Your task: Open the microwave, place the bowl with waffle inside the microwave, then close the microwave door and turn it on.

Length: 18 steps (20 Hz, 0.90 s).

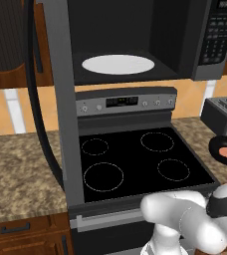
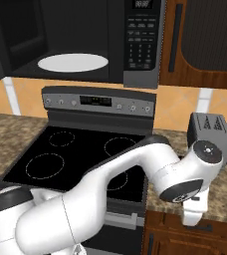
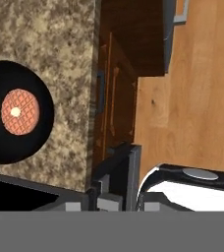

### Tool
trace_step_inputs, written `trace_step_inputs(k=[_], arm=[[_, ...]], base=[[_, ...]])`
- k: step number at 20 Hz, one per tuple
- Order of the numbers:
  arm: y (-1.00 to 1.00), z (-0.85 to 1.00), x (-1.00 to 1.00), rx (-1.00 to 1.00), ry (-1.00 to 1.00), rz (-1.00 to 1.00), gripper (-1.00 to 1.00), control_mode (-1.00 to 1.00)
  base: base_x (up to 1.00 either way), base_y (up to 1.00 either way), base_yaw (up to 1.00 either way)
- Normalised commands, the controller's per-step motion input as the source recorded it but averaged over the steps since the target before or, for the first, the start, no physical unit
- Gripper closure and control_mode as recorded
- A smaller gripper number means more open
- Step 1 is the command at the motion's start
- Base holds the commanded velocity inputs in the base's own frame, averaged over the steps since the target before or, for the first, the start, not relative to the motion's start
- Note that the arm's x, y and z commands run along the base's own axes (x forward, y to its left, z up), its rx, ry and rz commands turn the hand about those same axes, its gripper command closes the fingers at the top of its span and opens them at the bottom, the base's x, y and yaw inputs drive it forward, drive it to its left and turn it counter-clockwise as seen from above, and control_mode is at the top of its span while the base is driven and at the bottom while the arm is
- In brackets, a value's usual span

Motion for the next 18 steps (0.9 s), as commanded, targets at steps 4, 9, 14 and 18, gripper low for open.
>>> trace_step_inputs(k=[4, 9, 14, 18], arm=[[-0.13, -0.54, 0.49, 0.04, 0.03, 0.0, -1.0, -1.0], [0.01, -0.53, 0.77, 0.0, 0.07, 0.0, -1.0, -1.0], [0.06, -0.52, 0.46, 0.0, -0.04, 0.01, -1.0, -1.0], [0.0, -0.34, 0.26, 0.0, -0.02, 0.0, -1.0, -1.0]], base=[[0.0, 0.0, 0.0], [0.0, 0.0, 0.0], [0.0, 0.0, 0.0], [0.0, 0.0, 0.0]])
